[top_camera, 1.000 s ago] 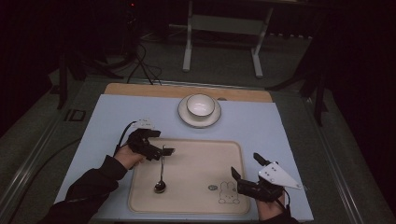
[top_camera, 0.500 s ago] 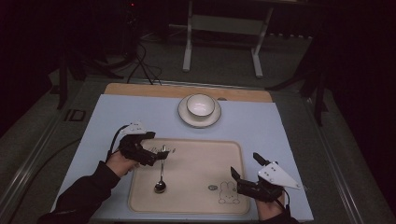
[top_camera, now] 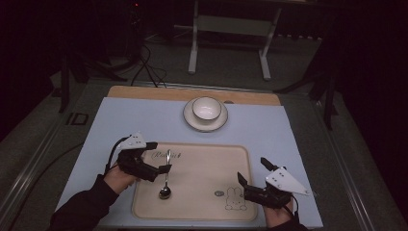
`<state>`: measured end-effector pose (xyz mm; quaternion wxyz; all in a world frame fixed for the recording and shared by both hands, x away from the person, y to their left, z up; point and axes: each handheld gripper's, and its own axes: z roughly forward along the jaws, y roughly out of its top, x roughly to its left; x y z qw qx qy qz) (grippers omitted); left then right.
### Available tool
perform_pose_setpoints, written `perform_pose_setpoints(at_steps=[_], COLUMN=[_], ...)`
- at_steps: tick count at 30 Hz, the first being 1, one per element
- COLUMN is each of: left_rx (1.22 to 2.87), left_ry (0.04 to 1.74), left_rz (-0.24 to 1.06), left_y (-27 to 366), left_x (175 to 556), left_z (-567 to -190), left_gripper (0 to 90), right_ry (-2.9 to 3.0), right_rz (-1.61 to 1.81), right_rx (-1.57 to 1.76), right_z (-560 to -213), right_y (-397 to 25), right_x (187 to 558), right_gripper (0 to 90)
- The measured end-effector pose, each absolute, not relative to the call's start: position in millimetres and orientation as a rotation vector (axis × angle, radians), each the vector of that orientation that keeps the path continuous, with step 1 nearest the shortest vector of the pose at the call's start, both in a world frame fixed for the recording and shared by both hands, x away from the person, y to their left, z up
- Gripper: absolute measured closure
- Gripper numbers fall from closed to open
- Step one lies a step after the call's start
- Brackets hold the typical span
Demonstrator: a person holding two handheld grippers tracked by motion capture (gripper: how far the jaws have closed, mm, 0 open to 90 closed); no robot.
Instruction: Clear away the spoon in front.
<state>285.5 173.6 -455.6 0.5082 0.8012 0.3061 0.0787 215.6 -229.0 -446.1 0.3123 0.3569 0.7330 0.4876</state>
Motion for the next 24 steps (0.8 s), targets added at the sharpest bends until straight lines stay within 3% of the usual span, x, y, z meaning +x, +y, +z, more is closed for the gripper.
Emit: perform_pose_setpoints(at_steps=[24], left_rx=[1.907], left_ry=[0.758], left_rz=[0.203], left_y=[186.5], left_x=[256.4], left_z=[-473.3], left_gripper=[0.5], right_ry=[1.942], right_rz=[1.282], right_rx=[0.942], right_z=[-447.1], right_y=[-228.3], right_x=[215.7], right_gripper=[12.6])
